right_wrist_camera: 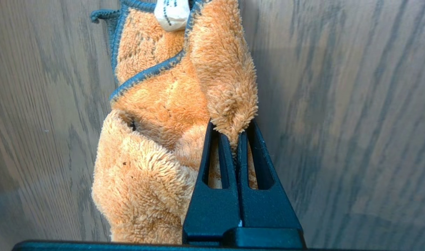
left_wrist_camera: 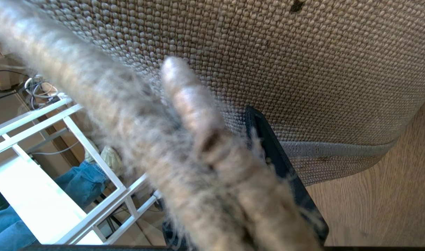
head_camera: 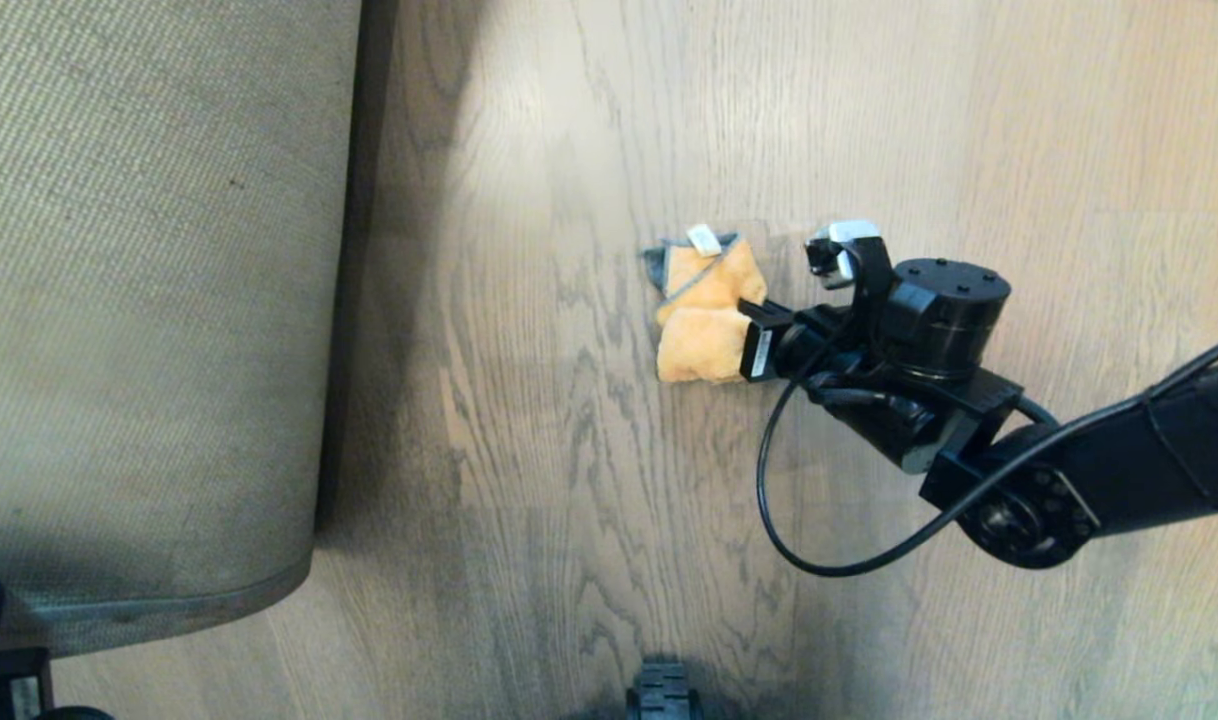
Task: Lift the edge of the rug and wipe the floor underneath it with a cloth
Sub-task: Wipe the floor under the carpet with a rag
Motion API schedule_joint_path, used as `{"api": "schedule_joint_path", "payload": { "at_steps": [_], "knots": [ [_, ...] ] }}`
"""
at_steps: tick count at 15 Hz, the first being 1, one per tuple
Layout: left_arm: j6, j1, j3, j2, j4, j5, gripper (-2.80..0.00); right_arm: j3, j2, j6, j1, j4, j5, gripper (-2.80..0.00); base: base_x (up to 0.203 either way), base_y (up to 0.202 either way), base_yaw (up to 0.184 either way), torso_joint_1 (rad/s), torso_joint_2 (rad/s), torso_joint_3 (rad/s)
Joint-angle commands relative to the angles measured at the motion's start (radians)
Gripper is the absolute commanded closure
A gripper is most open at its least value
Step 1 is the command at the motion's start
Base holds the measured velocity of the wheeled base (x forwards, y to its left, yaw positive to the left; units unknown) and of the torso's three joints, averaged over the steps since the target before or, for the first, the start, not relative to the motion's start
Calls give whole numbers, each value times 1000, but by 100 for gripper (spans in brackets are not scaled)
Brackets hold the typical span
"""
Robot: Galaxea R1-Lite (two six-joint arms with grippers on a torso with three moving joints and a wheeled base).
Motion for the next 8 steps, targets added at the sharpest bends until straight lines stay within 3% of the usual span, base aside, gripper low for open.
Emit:
{"api": "schedule_joint_path", "payload": {
  "at_steps": [1, 4, 8],
  "knots": [
    [1, 4, 0, 2, -3, 4, 0, 28, -20, 1, 5, -12, -1, 0, 0, 0, 0, 0, 0, 0],
    [1, 4, 0, 2, -3, 4, 0, 112, -41, -1, 56, -24, -2, 0, 0, 0, 0, 0, 0, 0],
    [1, 8, 0, 4, -1, 4, 0, 217, -67, -3, 184, -27, -6, 0, 0, 0, 0, 0, 0, 0]
  ]
}}
